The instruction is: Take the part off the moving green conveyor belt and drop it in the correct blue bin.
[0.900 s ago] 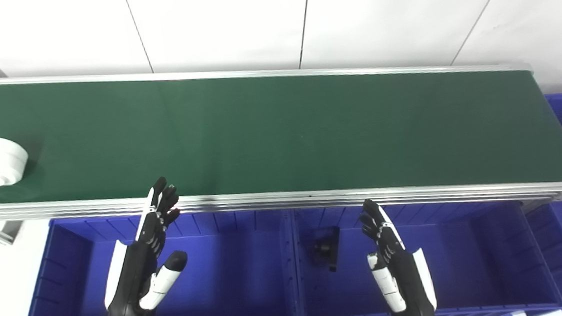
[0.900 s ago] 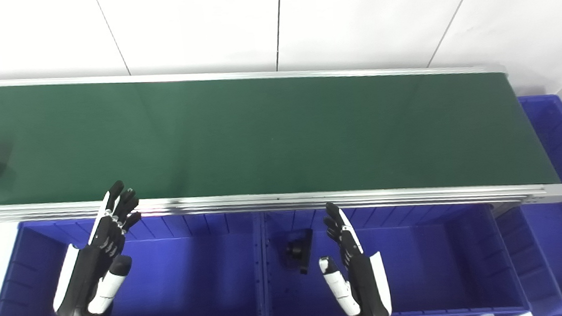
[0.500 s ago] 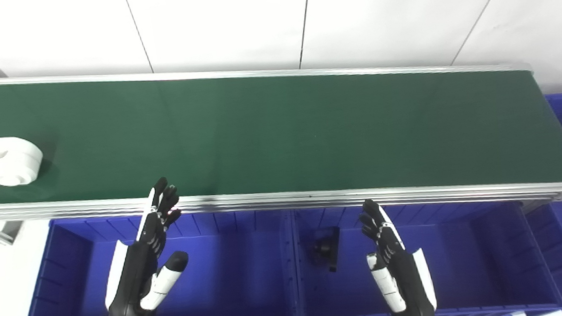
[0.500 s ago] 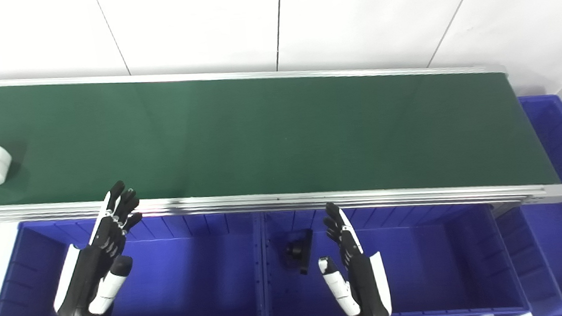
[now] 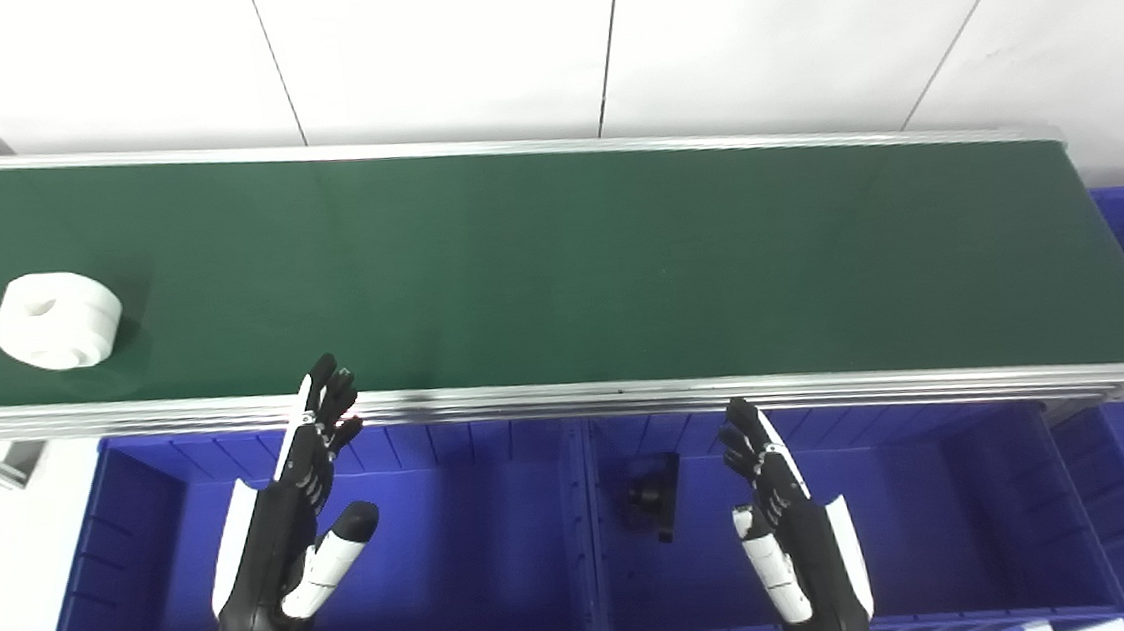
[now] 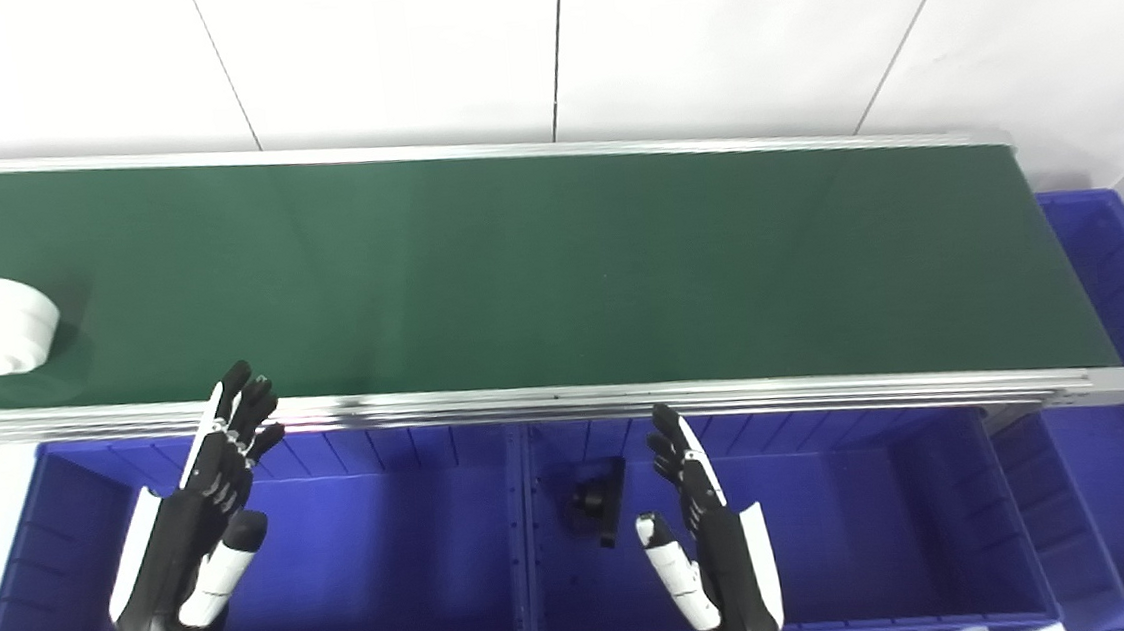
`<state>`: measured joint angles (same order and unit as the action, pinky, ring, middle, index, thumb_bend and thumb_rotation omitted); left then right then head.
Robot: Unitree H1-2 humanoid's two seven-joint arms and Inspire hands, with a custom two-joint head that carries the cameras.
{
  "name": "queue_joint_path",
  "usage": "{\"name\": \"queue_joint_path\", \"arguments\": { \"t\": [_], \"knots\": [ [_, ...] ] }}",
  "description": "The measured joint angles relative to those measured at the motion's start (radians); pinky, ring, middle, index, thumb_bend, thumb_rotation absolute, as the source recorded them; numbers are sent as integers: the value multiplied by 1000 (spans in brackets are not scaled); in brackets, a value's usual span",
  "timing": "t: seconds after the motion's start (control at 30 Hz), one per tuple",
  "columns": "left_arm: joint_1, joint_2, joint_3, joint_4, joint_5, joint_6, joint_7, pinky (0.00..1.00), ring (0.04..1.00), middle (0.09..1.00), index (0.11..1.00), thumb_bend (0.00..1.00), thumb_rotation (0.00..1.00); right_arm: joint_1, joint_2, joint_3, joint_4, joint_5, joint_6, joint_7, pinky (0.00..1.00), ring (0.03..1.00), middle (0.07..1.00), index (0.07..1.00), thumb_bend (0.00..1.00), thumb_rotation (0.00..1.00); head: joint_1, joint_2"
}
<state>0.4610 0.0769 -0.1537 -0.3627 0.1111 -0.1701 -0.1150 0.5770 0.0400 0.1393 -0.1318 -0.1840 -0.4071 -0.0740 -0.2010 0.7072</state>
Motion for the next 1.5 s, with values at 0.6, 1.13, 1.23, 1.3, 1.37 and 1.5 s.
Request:
{"name": "queue_joint_path", "arguments": {
  "t": [0.6,1.13,1.23,1.3,1.37,1.5],
  "knots": [
    [0,0,-2,0,0,12,-8,911,966,978,1000,702,877,0,0,1,0,0,0,0,897,915,941,945,744,892,0,-5],
    [0,-19,-34,65,26,-8,3,870,945,964,1000,726,852,-19,-41,-5,83,42,-2,2,941,950,967,974,748,947,129,-140],
    [1,-31,-42,84,38,-10,5,867,940,956,1000,739,836,-23,-59,-6,105,47,-3,0,935,945,962,973,743,955,153,-172],
    [-1,-38,-45,98,44,-15,9,863,934,950,1000,748,825,-30,-70,-7,114,49,-3,-3,925,937,954,969,755,965,158,-176],
    [-1,-49,-47,107,49,-18,16,842,923,947,994,751,821,-40,-77,-8,126,54,-3,-6,921,930,947,961,764,967,169,-184],
    [-9,-69,-55,124,51,-47,31,821,905,929,977,758,792,-47,-86,-11,135,56,-3,-12,927,933,951,970,745,977,201,-196]
  ]
}}
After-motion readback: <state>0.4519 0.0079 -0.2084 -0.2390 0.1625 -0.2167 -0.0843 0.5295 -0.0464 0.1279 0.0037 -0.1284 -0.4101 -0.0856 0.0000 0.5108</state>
